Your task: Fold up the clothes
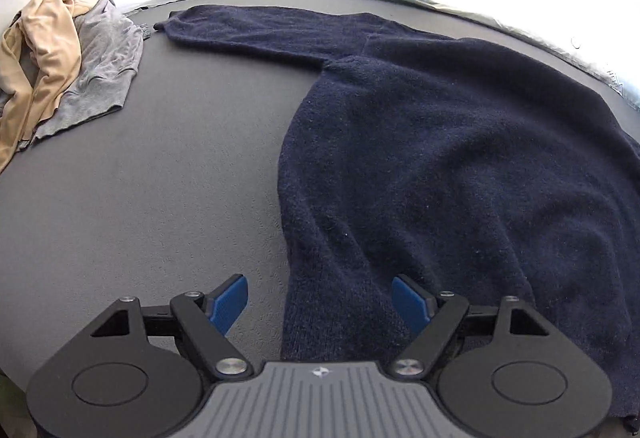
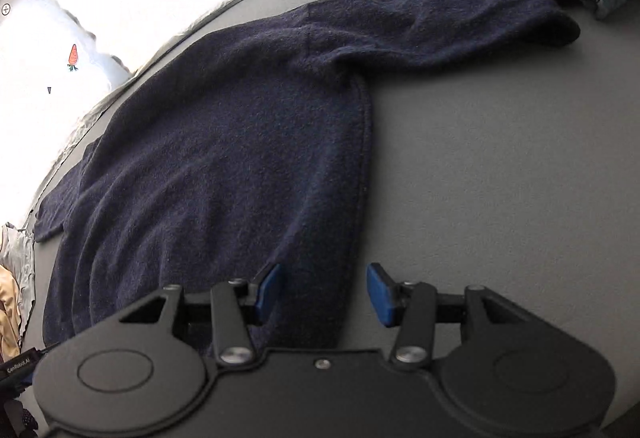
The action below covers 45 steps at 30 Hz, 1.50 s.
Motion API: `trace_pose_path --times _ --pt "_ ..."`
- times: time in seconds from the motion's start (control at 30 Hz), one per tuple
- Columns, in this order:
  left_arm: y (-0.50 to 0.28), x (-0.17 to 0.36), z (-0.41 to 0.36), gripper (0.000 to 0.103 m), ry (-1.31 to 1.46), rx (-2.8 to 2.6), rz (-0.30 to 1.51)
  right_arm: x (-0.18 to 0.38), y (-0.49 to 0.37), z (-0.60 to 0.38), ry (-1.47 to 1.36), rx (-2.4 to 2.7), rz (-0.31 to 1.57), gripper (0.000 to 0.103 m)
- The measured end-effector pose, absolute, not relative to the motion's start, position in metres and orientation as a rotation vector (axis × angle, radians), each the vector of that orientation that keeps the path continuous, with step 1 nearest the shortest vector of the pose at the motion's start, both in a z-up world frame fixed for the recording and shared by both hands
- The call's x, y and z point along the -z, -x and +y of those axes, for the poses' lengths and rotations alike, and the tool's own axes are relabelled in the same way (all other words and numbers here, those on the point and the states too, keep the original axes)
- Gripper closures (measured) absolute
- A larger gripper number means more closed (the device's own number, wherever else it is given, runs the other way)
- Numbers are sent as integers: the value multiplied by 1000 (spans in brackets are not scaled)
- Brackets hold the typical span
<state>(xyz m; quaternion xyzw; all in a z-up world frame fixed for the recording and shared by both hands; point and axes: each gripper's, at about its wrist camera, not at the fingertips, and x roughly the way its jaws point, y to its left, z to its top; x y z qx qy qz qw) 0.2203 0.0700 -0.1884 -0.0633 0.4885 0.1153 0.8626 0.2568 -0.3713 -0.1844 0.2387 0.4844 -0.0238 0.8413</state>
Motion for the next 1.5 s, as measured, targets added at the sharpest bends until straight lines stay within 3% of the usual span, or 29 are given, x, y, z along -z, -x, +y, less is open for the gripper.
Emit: trace_pose_path --times 0.17,0.23,0.27,0.3,0.33,0.37,0.47,0.63,0.77,0.87,0.93,1.0,1.07,1.5 --pt "-228 203 72 23 117 -177 1072 185 -261 -353 -478 80 1059 51" --pt "-227 211 59 37 110 -157 1083 185 -259 -346 -436 77 1066 49" --pt "-225 211 59 51 125 -141 1077 185 -257 -344 -415 80 1063 56" --pt "-224 211 59 67 139 -134 1071 184 -256 -344 -400 84 1058 80" --pt "-224 211 60 80 149 -130 1070 184 -255 -344 -389 82 1060 93" --pt "-223 209 60 91 151 -126 1070 183 -253 -345 -385 78 1062 94" --pt "-219 201 65 95 158 -114 1096 175 -245 -347 -364 72 1054 95" --pt "-198 196 82 95 192 -93 1200 163 -225 -353 -311 18 1131 95" --pt "-195 203 86 85 210 -92 1241 170 -224 -358 -291 -22 1212 90" --pt "-216 196 86 65 150 -111 1222 160 -232 -350 -178 -3 1180 76" --pt "-226 187 83 59 98 -109 1183 150 -238 -340 -92 8 1125 73" --pt "-238 175 79 40 66 -91 1135 138 -252 -336 -67 0 1065 69" --pt "-254 164 73 33 31 -74 1079 129 -271 -333 -60 -10 1005 67" --pt "-449 154 12 28 -138 98 905 111 -461 -300 61 -93 794 64"
